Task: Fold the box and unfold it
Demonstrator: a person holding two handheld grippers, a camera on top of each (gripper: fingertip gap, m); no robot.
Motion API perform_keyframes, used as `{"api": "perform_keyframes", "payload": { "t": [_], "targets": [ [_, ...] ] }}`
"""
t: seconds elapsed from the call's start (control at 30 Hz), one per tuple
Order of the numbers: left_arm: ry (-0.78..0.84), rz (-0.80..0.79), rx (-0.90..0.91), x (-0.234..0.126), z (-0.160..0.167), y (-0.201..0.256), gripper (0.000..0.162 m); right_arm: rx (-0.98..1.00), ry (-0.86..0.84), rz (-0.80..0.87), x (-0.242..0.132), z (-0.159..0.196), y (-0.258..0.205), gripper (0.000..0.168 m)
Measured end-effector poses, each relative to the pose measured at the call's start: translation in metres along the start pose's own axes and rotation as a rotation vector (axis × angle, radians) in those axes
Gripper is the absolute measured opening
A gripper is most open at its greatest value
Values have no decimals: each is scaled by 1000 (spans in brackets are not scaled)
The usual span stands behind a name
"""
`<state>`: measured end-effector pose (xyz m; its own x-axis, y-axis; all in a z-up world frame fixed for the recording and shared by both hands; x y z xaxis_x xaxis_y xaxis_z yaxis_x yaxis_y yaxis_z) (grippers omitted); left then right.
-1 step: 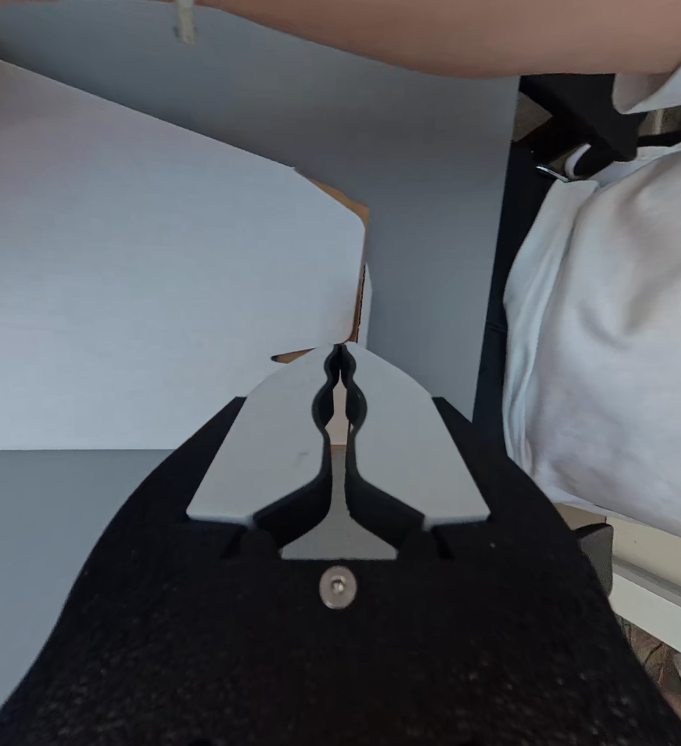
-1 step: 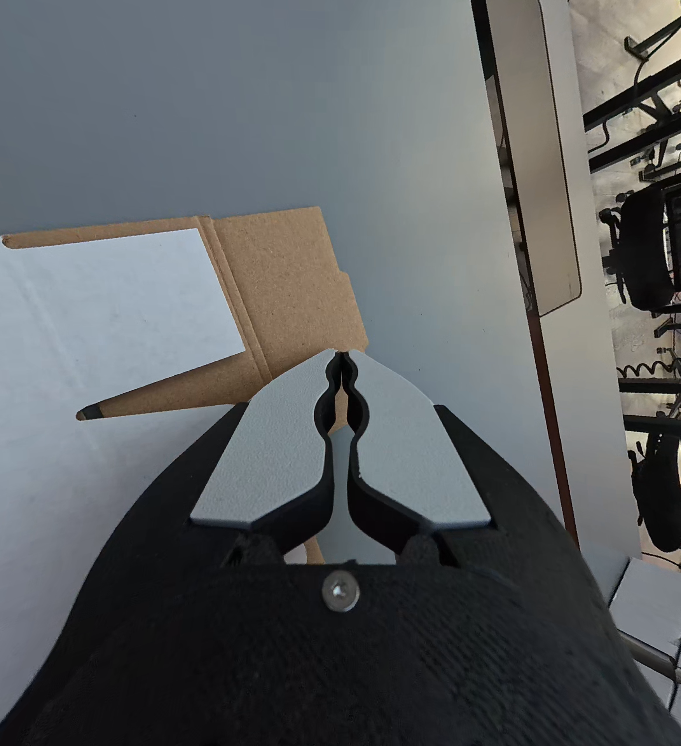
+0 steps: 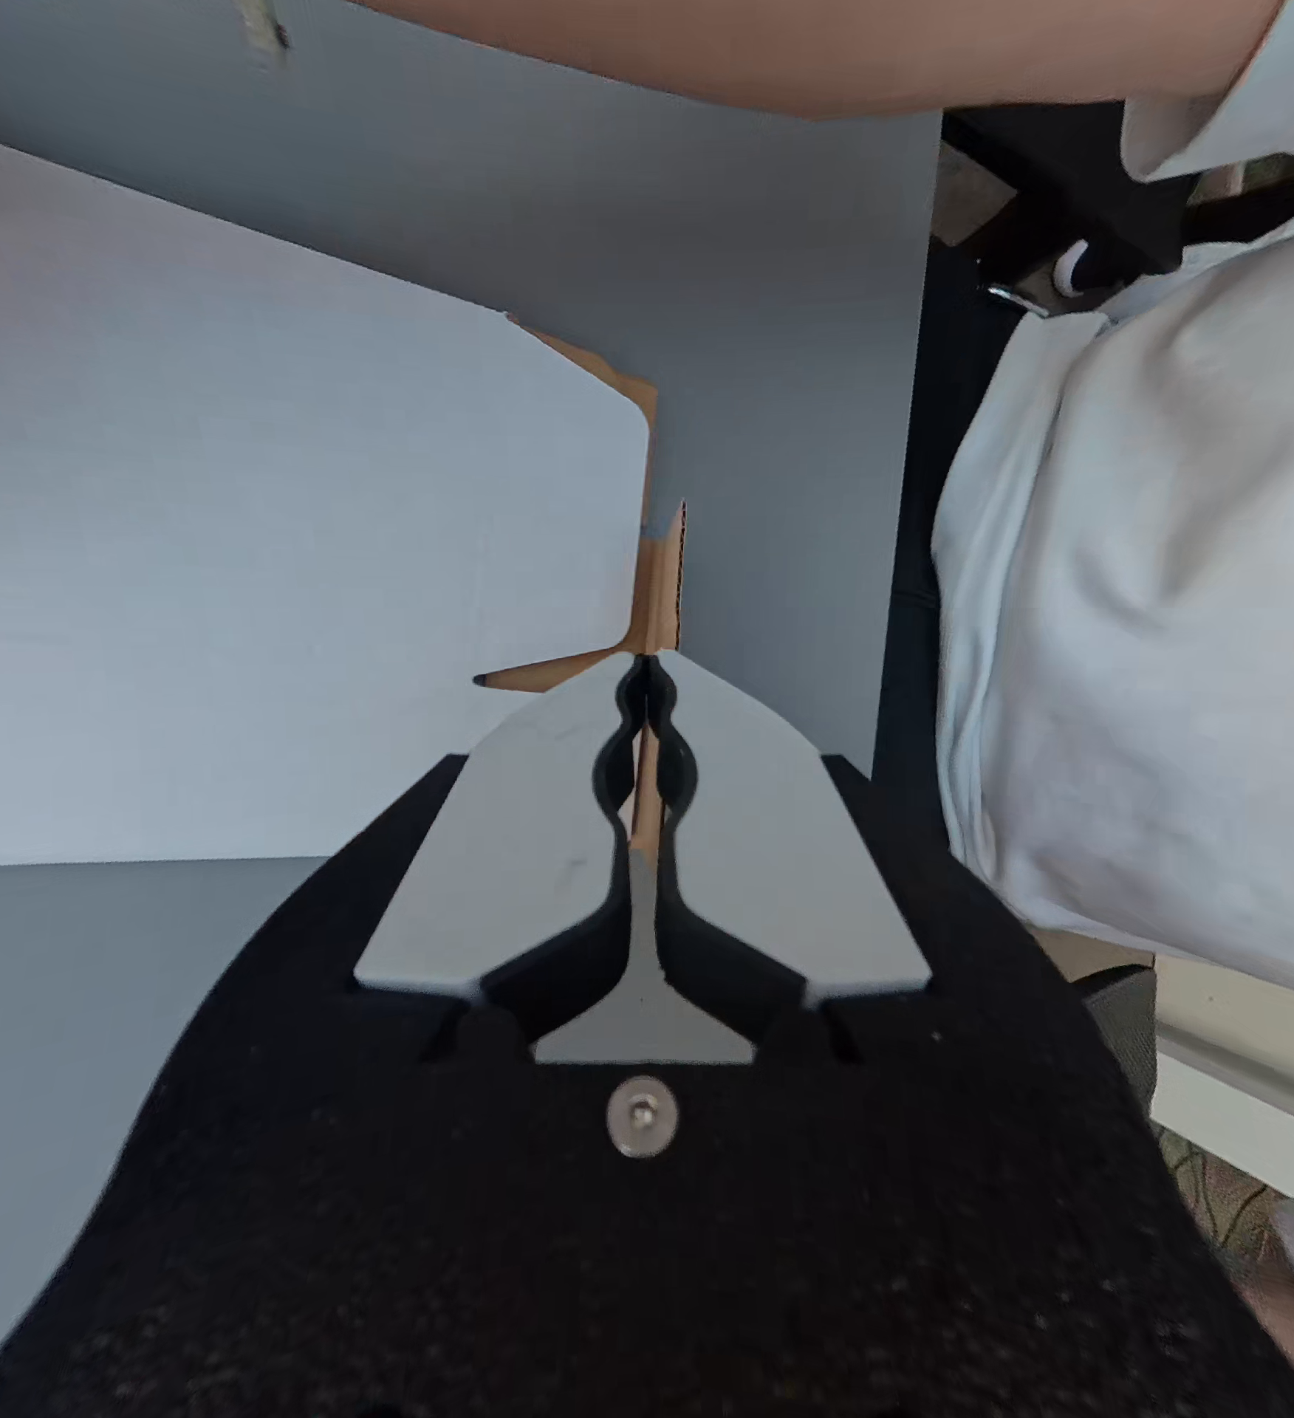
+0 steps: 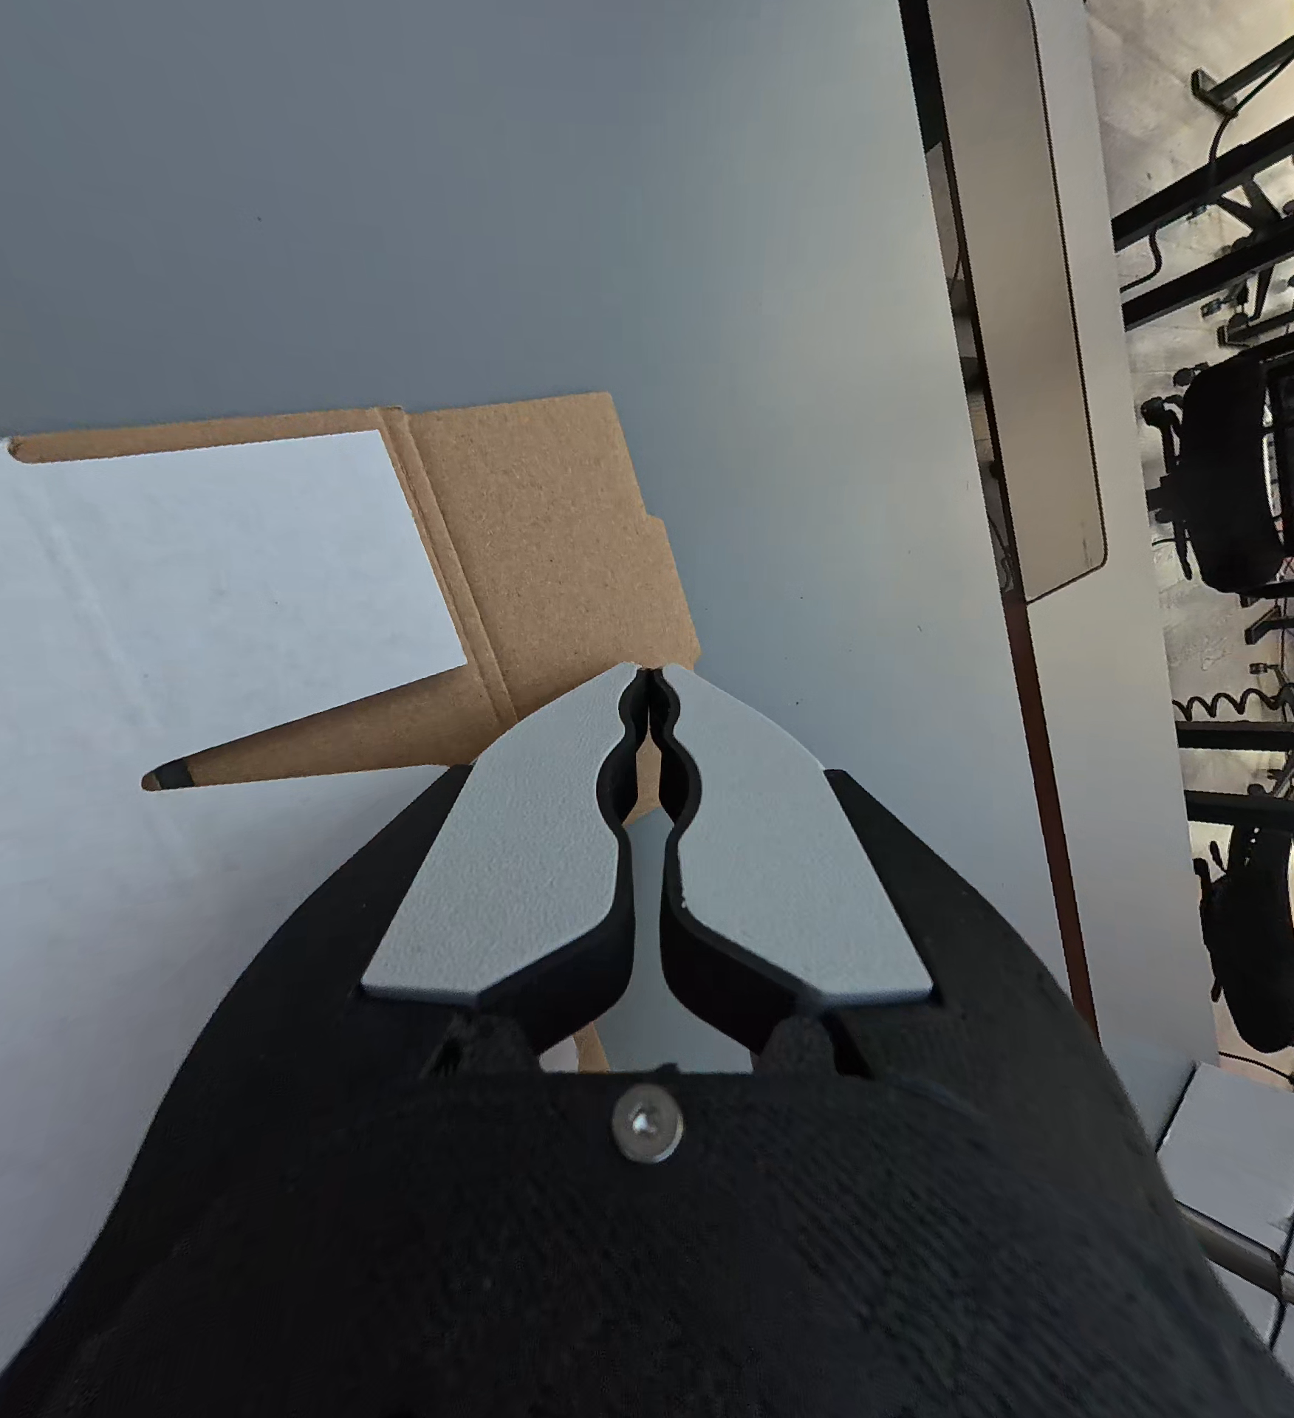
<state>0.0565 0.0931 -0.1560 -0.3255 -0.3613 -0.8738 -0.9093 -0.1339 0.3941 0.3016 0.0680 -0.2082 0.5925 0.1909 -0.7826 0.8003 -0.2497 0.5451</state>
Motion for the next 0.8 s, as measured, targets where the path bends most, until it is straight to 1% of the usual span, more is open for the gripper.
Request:
{"api": "perform_keyframes", "payload": {
  "t": [0.1, 0.2, 0.3, 0.43, 0.6, 0.7, 0.8],
  "targets": [
    [-57, -8, 57, 13, 8, 29, 0, -9, 5, -23, 0, 0, 1, 0],
    [-138, -130, 64, 39, 21, 36, 0, -3, 17, -47, 0, 1, 1, 0],
    [-154, -227, 37, 58, 27, 37, 0, -9, 19, -50, 0, 1, 2, 0],
    [-134, -328, 15, 60, 26, 41, 0, -7, 25, -55, 0, 1, 2, 0],
    [-53, -325, -4, 60, 31, 41, 0, 39, 37, -96, -1, 6, 3, 0],
    [-38, -365, 81, 58, 39, 45, 0, 44, 29, -106, -5, 15, 3, 0],
    [56, -480, 160, 41, 27, 49, 0, 45, 26, -76, -8, 21, 1, 0]
  ]
}}
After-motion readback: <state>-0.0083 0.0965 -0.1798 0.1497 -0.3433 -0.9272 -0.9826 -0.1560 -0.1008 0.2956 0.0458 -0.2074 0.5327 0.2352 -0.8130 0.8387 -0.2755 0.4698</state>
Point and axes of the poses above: each gripper's, where its closed fingertips meet, x out along the fingers, z out of its underside, y = z × x across the jaws, the point moved 4 cm from there along -x, back along the fingers, and after that the axes turned 13 degrees about -y, right-handed, at the moved point
